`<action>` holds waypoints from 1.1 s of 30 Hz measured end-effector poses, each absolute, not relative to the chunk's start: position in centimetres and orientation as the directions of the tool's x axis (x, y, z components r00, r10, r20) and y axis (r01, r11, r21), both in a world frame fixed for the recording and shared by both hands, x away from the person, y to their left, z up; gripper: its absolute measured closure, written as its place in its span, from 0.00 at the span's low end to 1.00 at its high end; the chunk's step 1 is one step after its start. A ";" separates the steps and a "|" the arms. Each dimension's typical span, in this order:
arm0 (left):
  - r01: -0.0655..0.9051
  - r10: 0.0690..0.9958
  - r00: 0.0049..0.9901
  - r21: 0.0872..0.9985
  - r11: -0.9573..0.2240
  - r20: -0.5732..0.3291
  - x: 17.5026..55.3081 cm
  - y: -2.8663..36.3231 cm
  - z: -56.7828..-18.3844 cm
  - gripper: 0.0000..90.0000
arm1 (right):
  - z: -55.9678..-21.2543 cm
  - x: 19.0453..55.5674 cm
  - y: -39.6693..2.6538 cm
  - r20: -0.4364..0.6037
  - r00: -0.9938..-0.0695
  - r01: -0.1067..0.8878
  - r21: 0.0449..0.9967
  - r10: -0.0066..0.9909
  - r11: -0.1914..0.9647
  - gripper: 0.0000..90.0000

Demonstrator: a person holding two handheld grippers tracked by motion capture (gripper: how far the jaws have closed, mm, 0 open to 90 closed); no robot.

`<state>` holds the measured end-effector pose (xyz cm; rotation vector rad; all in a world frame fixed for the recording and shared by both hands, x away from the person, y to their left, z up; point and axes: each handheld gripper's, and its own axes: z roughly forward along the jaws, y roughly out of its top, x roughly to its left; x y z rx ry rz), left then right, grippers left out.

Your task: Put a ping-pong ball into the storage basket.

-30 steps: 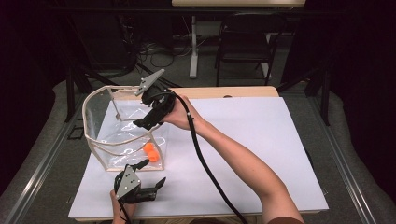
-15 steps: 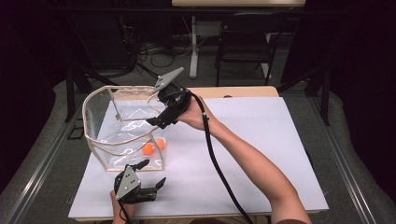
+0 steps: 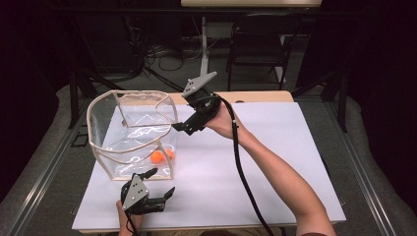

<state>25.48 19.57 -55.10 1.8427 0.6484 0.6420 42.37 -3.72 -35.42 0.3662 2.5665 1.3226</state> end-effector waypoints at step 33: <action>0.137 0.695 0.707 0.938 -0.317 0.131 25.5 19.7 -55.1 0.17 | -39.8 40.8 -12.9 -0.092 -0.899 0.189 0.800 0.427 0.570 0.00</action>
